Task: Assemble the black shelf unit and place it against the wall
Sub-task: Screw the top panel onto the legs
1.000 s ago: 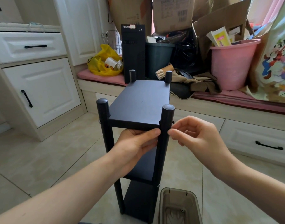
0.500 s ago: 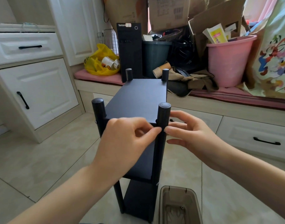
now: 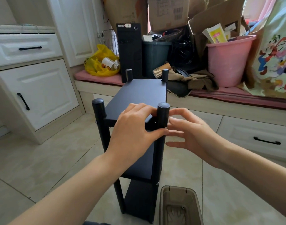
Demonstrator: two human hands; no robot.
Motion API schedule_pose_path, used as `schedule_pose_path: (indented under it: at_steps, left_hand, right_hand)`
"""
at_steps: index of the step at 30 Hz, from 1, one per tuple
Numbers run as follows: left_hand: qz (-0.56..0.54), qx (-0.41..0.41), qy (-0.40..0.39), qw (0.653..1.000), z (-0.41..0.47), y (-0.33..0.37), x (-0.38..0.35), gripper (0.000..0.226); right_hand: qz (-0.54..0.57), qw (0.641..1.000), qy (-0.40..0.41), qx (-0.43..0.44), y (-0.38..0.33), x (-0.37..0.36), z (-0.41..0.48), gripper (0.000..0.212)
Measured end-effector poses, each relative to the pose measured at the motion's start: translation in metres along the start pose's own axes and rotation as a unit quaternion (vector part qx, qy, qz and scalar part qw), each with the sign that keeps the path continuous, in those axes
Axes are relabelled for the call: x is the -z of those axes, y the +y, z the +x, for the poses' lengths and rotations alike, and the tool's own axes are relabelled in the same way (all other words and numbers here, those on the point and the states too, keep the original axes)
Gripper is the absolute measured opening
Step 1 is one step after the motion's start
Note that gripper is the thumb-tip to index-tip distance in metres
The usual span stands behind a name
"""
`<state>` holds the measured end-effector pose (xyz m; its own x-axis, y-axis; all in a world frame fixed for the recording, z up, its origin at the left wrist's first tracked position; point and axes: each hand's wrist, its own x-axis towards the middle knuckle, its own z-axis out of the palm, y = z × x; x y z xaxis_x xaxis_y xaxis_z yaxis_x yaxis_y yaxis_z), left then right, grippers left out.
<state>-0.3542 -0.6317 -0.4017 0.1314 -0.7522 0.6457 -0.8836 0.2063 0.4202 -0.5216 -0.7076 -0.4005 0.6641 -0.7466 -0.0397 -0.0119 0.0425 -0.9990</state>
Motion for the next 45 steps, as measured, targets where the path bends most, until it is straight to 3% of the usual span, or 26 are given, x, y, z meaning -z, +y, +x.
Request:
schedule_pose_path:
  at_steps: [3, 7, 11, 18, 23, 30, 35, 39, 45]
  left_hand:
    - [0.001, 0.001, 0.002, 1.000, -0.001, 0.001, 0.000, 0.041]
    - [0.003, 0.001, 0.009, 1.000, -0.003, 0.001, -0.002, 0.036]
    - [0.012, -0.006, 0.012, 1.000, -0.004, 0.000, -0.002, 0.036]
    - [0.085, -0.020, 0.006, 0.996, -0.003, -0.005, -0.001, 0.052]
    - [0.116, -0.009, -0.045, 0.992, -0.005, -0.007, -0.002, 0.065]
    - [0.140, -0.041, -0.003, 0.989, -0.010, -0.009, -0.008, 0.058]
    - [0.146, -0.065, 0.025, 0.987, -0.012, -0.014, -0.012, 0.055]
    - [0.138, -0.075, 0.042, 0.987, -0.013, -0.014, -0.014, 0.052]
    - [0.134, -0.088, 0.057, 0.985, -0.013, -0.018, -0.017, 0.048]
  right_hand:
    - [0.023, 0.998, 0.044, -0.043, 0.001, 0.000, 0.009, 0.032]
    - [-0.005, 0.996, 0.006, -0.094, -0.007, -0.003, 0.019, 0.043]
    - [-0.033, 0.995, -0.022, -0.093, -0.012, -0.007, 0.023, 0.044]
    - [0.004, 0.994, -0.070, -0.079, -0.020, -0.004, 0.022, 0.022]
    - [-0.003, 0.995, -0.070, -0.074, -0.018, -0.003, 0.023, 0.030]
    - [0.009, 0.995, -0.055, -0.079, -0.014, 0.003, 0.018, 0.035]
    - [-0.061, 0.993, -0.038, -0.091, 0.000, 0.022, 0.011, 0.027]
    - [-0.176, 0.971, -0.063, -0.152, 0.026, 0.040, 0.020, 0.024]
    - [-0.303, 0.892, -0.140, -0.305, 0.110, 0.069, 0.040, 0.025]
